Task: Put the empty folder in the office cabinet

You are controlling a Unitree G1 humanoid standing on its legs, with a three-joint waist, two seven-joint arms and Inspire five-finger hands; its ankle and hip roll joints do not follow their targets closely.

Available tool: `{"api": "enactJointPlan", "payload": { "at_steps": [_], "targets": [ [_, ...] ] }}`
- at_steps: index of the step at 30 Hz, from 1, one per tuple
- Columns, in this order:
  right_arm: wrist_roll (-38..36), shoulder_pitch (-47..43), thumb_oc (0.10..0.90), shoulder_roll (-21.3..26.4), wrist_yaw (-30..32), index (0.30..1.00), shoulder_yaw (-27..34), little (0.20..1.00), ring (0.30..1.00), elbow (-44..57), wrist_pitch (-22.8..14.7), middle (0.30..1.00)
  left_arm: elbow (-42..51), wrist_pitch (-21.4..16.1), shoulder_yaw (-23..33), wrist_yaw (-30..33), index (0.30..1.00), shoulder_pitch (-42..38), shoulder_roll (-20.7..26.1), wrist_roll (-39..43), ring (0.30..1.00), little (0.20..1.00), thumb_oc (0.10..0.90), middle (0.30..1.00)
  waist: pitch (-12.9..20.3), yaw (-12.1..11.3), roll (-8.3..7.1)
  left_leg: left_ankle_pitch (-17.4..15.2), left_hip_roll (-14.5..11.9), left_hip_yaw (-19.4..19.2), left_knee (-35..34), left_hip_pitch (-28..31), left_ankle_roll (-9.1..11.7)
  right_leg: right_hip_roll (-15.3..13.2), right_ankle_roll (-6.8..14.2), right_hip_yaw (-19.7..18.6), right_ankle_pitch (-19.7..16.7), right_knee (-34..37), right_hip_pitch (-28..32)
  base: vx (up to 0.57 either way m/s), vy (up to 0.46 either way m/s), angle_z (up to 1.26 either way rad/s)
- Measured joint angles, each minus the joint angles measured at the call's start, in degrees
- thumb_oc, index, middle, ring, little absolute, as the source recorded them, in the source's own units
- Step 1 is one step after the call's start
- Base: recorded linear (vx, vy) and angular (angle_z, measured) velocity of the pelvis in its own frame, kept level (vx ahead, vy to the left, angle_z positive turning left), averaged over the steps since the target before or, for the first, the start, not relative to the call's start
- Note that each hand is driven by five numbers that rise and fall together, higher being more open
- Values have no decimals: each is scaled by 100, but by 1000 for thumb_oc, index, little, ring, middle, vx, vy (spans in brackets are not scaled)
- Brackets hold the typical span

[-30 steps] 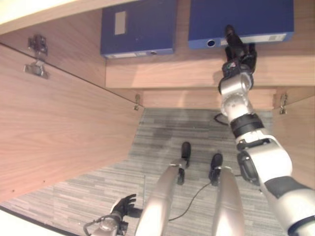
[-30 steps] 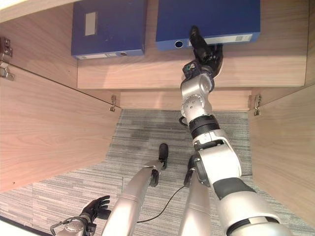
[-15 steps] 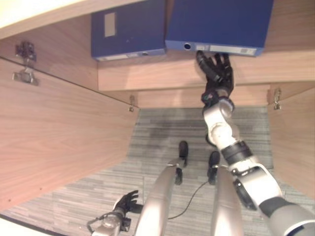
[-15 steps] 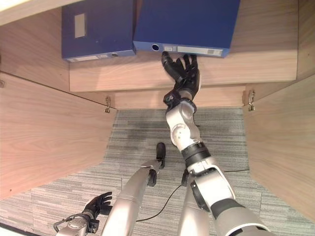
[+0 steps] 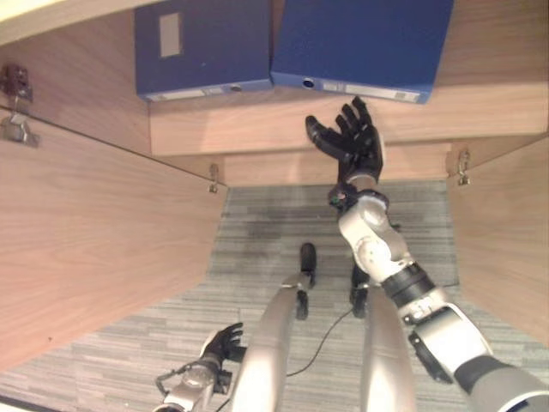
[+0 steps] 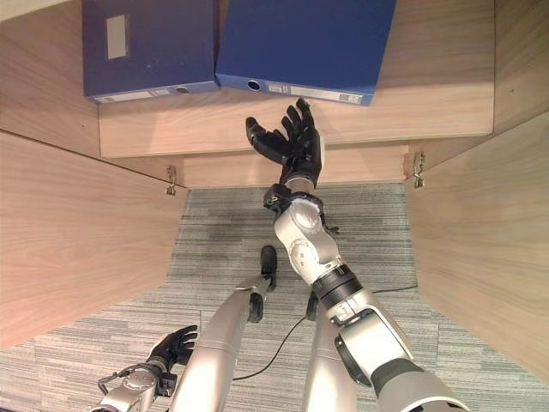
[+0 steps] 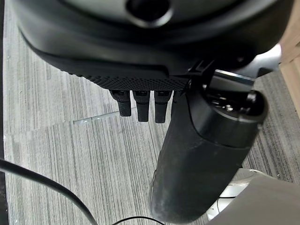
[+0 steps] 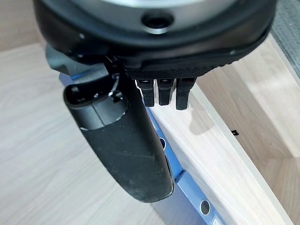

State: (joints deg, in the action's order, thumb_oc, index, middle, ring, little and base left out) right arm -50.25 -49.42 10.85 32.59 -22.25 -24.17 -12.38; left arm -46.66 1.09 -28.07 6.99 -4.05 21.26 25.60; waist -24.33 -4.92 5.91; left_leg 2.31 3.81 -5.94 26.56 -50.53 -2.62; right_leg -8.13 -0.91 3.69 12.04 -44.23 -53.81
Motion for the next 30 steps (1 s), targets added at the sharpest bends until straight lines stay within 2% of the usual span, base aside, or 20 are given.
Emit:
{"api": "enactJointPlan", "payload": {
  "at_steps": [1,2,4,6,8,10,12,13,14,15,17,20,24,30],
  "targets": [
    [-337,-32,800,-174,-109,900,157,900,900,-69,-188,900,-18,6,14,2,900,1,8,78,900,900,800,900,-1,-7,0,0,0,0,-1,0,0,0,-1,0,1,2,0,0,0,0],
    [-971,-118,800,-415,-327,900,423,900,900,-287,-509,900,-43,4,28,1,900,-7,14,104,900,900,800,900,-1,-5,0,0,0,0,0,0,0,0,-4,-1,1,1,-1,0,0,0],
    [-1719,-361,800,-505,-440,900,603,900,900,-702,-801,900,-89,-17,65,0,900,-24,14,115,900,900,800,900,-1,-16,1,1,-1,0,5,1,1,0,-41,-1,-22,-3,2,0,0,0],
    [-2066,-617,800,-257,-490,900,633,900,900,-1005,-864,900,-158,-20,78,-9,900,-77,21,124,900,900,800,900,-1,-57,1,3,-2,1,7,3,4,-1,-37,0,-24,-1,5,0,0,0],
    [-2191,-829,800,-17,-624,900,536,900,900,-1236,-769,900,-285,-3,61,-21,900,-184,30,124,900,900,800,900,0,-122,1,6,-2,3,14,7,7,-2,-32,3,-28,-5,15,0,0,0],
    [-2209,-1350,800,453,-833,900,138,900,900,-2025,-459,900,-535,-12,9,-147,900,-345,51,119,900,900,800,900,2,-148,2,11,-2,5,22,18,13,-3,-19,3,-39,-5,33,0,0,0],
    [-2197,-1817,800,823,-1082,900,-151,900,900,-2576,90,900,-685,-9,-1,-280,900,-445,95,111,900,900,800,900,5,-149,-5,26,-3,15,18,20,14,-3,0,10,-41,1,36,0,0,0],
    [-2191,-2005,800,865,-1156,900,-335,900,900,-2895,337,900,-697,-5,-66,-358,900,-444,158,109,900,900,800,900,12,-120,-13,29,-5,12,23,27,17,-2,9,4,-53,5,43,-4,-14,-4],
    [-2142,-2075,800,917,-1253,900,-351,900,900,-3020,460,900,-695,-11,-95,-405,900,-446,193,98,900,900,800,900,12,-106,-13,28,-10,6,14,27,17,-2,15,5,-59,6,45,-4,-20,-8],
    [-1833,-2331,800,972,-1532,900,-628,900,900,-3456,750,900,-728,-25,-110,-514,900,-458,248,93,900,900,800,900,15,-64,-15,18,-18,2,16,27,2,-7,25,8,-75,14,43,0,-10,-8],
    [-1367,-2672,800,1055,-1779,900,-716,900,900,-3915,1172,900,-733,-38,-93,-522,900,-460,262,49,900,900,800,900,19,-59,-13,16,-28,0,0,25,-2,-15,24,20,-82,27,25,-1,-13,-11],
    [-330,-3355,800,1207,-2225,900,-1114,900,900,-4853,1697,900,-733,-125,-85,-531,900,-462,262,-43,900,900,800,900,101,-171,-3,34,-51,16,-210,21,33,-23,27,92,-84,195,2,1,-15,-6],
    [854,-3629,800,1502,-2506,900,-1414,900,900,-5285,2053,900,-721,-157,-65,-542,900,-352,320,-193,900,900,800,900,217,-335,3,78,-47,31,-439,42,109,-47,21,166,-87,330,5,3,-7,10],
    [1435,-3626,800,1667,-2733,900,-1522,900,900,-5338,2095,900,-714,-151,-64,-657,900,-130,518,-384,900,900,800,900,218,-399,5,95,-27,9,-467,68,133,-62,21,153,-87,346,32,1,-2,2]
  ]
}}
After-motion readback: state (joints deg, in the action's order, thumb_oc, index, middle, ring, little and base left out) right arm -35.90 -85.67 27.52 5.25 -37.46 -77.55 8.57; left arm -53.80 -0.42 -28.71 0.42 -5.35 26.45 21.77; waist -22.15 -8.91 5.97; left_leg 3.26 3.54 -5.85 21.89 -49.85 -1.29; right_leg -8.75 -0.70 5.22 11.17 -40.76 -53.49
